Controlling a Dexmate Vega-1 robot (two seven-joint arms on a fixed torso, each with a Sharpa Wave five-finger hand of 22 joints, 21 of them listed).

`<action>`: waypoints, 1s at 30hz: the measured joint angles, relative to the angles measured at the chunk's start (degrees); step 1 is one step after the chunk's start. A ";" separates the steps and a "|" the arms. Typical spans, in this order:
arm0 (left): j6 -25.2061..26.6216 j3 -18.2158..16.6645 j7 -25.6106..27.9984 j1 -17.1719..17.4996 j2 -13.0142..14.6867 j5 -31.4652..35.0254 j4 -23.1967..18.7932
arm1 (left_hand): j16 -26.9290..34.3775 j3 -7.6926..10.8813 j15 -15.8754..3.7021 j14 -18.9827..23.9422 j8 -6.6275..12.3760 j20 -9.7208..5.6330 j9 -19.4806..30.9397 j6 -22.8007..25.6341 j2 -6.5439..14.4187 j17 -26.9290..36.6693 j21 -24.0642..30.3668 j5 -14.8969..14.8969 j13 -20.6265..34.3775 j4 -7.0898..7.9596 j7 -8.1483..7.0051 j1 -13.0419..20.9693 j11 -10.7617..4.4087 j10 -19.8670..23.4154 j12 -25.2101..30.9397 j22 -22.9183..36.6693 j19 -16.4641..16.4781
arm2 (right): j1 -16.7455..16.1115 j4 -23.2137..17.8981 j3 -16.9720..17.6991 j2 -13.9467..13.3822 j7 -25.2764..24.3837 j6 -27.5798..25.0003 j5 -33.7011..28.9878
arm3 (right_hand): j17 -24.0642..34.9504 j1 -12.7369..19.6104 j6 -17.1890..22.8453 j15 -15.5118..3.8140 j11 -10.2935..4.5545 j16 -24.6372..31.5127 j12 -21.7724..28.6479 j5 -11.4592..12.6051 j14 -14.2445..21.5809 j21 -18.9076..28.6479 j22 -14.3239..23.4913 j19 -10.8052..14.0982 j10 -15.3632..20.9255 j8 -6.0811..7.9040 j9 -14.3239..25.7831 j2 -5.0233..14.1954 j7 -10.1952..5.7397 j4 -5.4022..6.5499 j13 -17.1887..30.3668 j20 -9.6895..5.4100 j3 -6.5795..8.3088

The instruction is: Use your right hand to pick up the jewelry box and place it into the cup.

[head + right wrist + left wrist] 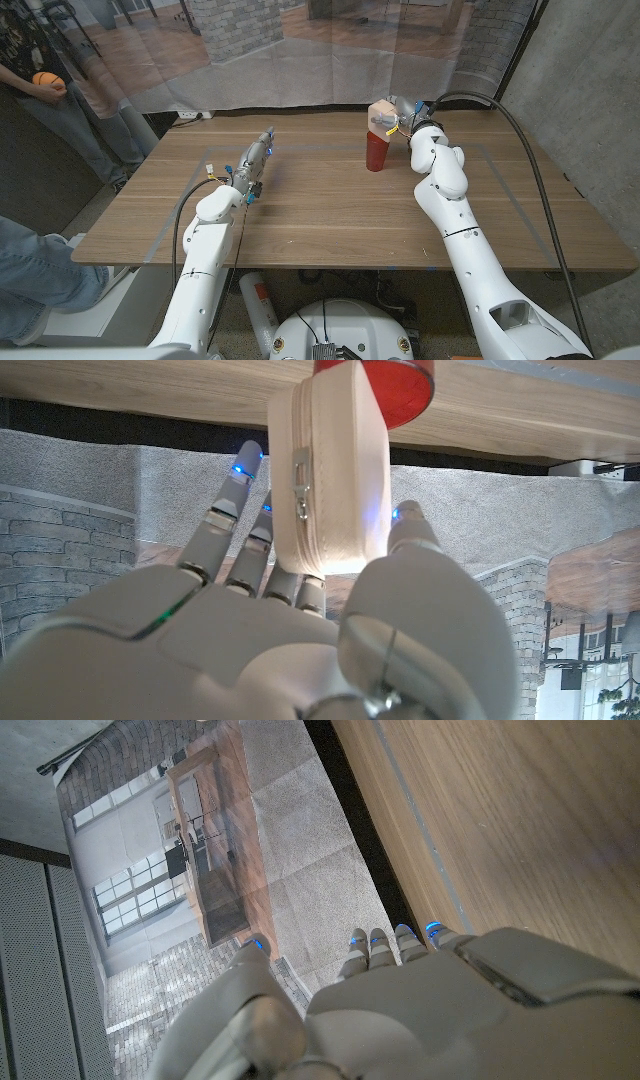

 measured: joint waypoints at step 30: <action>-0.07 -0.18 -0.91 -1.48 0.39 0.21 1.56 | 0.00 0.00 0.00 0.00 0.00 0.00 0.00 0.00 0.30 0.00 0.00 0.01 0.00 0.00 0.00 0.30 0.00 0.00 0.00 0.00 0.00 | 0.70 -0.02 -0.25 0.38 1.34 -0.25 -0.26 | -1.47 -2.55 -7.46 3.88 4.25 -0.43 -2.78 1.90 -8.43 -3.34 -0.67 -2.93 -7.48 0.06 -0.54 -2.52 2.20 0.71 -1.17 4.33 -2.45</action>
